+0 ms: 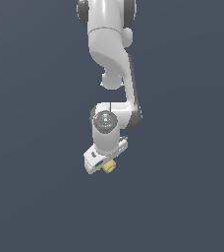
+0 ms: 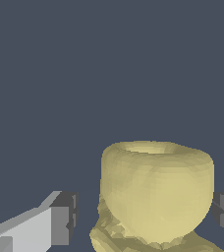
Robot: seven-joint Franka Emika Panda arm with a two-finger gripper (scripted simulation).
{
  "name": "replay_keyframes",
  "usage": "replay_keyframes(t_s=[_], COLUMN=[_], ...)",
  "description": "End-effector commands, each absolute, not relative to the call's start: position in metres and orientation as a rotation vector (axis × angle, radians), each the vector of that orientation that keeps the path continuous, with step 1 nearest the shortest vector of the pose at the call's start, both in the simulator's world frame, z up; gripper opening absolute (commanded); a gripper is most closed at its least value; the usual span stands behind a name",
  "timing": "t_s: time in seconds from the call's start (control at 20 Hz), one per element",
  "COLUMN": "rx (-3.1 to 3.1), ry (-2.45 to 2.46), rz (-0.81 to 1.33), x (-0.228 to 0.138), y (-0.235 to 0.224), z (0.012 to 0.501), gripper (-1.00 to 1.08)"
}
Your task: Pick up the object and move it to a goal position.
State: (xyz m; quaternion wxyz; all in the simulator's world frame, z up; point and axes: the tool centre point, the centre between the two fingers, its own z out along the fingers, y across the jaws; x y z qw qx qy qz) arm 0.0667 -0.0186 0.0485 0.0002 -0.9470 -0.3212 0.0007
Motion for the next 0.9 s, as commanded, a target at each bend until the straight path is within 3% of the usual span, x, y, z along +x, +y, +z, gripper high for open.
replay_keyframes(t_s=[0.0,0.2,0.25,0.85], rx=[-2.975,-2.975,-2.975,-2.975], ry=[-1.01,-1.01,-1.01,-1.01], rz=[0.0,0.0,0.0,0.0], x=[0.0672,0.0685,0.0685,0.0679], y=[-0.0188,-0.0188,-0.0188,-0.0192], z=[0.0411,0.0404,0.0404,0.0407], gripper=[1.0,1.0,-1.0,-1.0])
